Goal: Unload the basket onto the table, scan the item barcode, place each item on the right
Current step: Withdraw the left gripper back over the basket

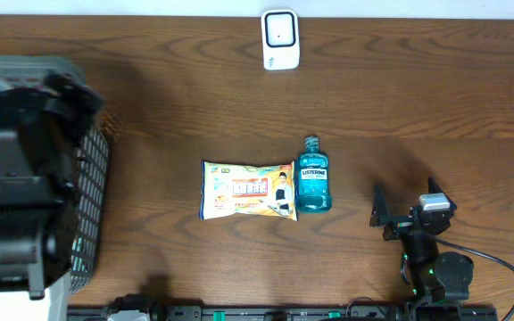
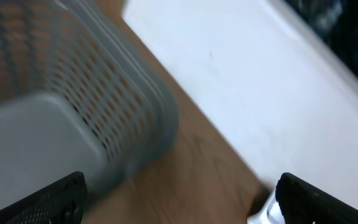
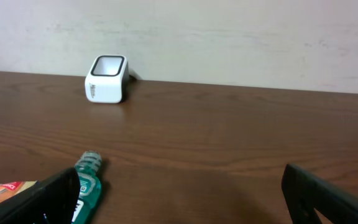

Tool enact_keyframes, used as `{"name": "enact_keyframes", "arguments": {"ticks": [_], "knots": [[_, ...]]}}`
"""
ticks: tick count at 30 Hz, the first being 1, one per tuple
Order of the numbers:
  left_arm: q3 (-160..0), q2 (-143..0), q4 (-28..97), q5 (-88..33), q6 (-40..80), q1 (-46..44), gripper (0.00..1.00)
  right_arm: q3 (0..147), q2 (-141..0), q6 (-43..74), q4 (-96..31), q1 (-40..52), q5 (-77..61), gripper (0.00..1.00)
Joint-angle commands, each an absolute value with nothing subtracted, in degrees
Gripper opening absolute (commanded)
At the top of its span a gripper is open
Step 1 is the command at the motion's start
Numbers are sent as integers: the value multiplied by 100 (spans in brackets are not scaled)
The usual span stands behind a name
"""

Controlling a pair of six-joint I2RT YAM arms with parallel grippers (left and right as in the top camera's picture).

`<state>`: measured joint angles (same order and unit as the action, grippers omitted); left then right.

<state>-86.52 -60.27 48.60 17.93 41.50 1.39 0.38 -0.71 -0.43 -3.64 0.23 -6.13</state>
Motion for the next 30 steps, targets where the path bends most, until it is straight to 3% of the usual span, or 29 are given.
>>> {"name": "enact_keyframes", "arguments": {"ticks": [1,15,30], "knots": [[-9063,-6018,4882,1890,4036,552,98,32,-49,36,-388,36,-589,99],[-9400,-6042,4976,1898,4567,1903,98,32,-49,36,-388,38,-589,99],[-9400,-7227,6364,1796,5946,2936,98,32,-49,36,-388,36,-589,99]]}}
